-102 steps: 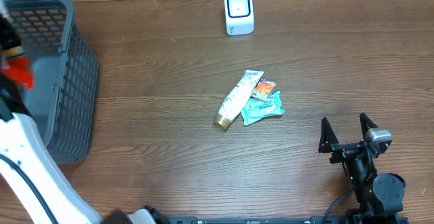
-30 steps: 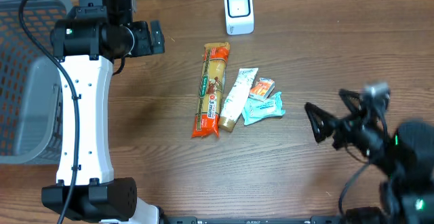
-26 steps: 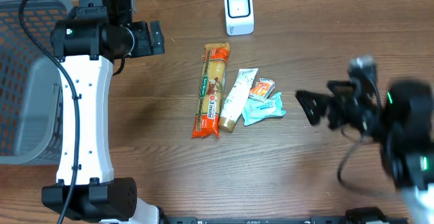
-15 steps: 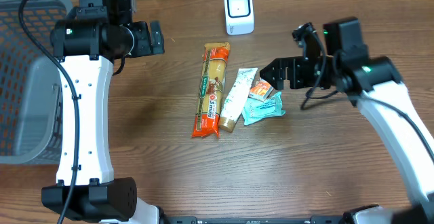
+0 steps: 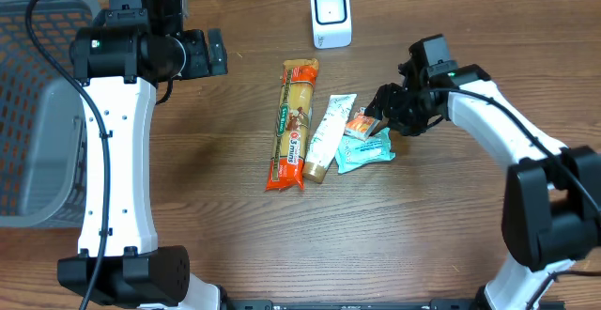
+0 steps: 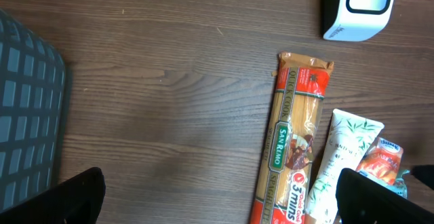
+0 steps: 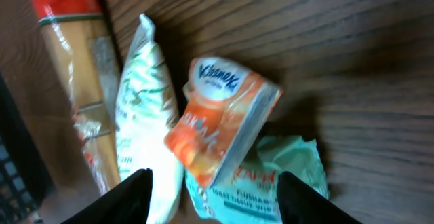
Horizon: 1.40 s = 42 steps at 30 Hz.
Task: Scan the item barcode
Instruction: 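Reach the right gripper to the Kleenex pack and grasp it, then lift the Kleenex pack toward the white scanner with the right gripper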
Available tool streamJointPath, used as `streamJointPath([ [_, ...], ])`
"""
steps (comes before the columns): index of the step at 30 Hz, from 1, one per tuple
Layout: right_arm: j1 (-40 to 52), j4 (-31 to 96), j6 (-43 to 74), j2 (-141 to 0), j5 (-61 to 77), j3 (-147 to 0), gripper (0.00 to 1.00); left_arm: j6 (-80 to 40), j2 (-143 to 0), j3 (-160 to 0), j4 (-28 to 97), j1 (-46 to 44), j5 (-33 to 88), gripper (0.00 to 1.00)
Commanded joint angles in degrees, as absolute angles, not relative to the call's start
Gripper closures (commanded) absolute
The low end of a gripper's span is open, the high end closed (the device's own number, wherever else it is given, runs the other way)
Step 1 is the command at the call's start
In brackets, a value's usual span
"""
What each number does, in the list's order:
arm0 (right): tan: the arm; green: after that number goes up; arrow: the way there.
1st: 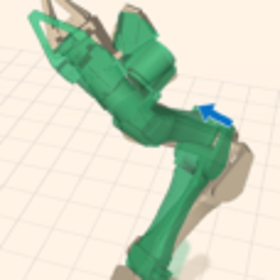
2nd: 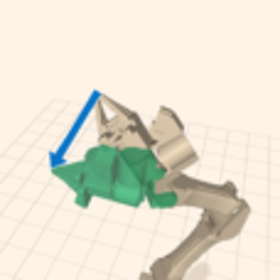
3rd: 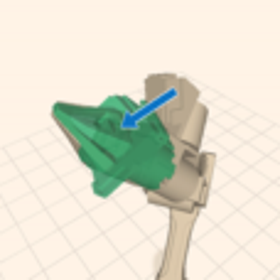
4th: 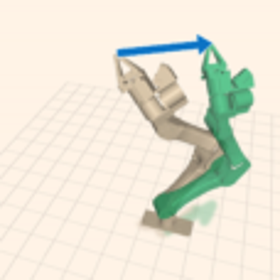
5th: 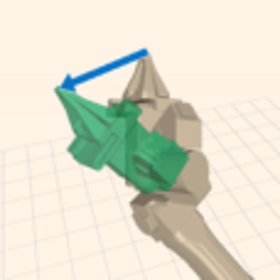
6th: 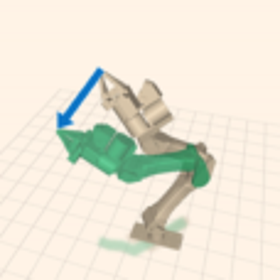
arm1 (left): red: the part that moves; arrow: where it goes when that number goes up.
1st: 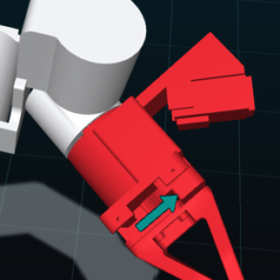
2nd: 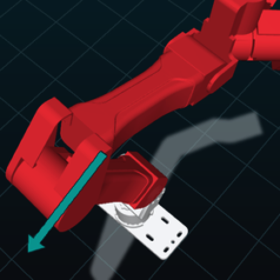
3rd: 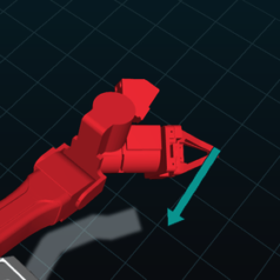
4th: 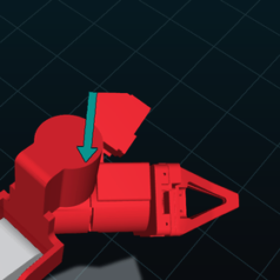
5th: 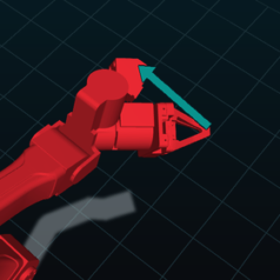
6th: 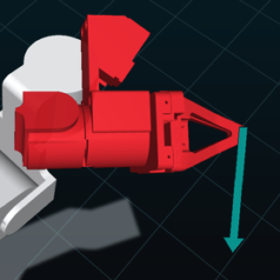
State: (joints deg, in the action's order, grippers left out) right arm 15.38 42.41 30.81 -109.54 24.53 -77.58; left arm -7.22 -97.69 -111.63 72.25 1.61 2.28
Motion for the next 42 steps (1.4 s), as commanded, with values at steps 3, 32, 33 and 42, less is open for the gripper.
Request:
streamJointPath([
  [3,15.49,39.16,37.52,-112.25,24.05,-78.04,0.44,-6.2,-97.86,-111.59,72.16,1.76,1.91,0.0],
  [32,5.32,36.49,12.62,-99.48,67.13,-78.56,0.96,-6.2,-97.86,-111.59,72.16,1.76,1.91,0.0],
  [33,4.58,36.49,12.23,-98.67,68.93,-78.56,0.96,-6.2,-97.86,-111.59,72.16,1.76,1.91,0.0],
  [42,5.85,33.8,12.36,-97.06,73.73,-78.67,0.96,-6.2,-97.86,-111.59,72.16,1.76,1.91,0.0],
])
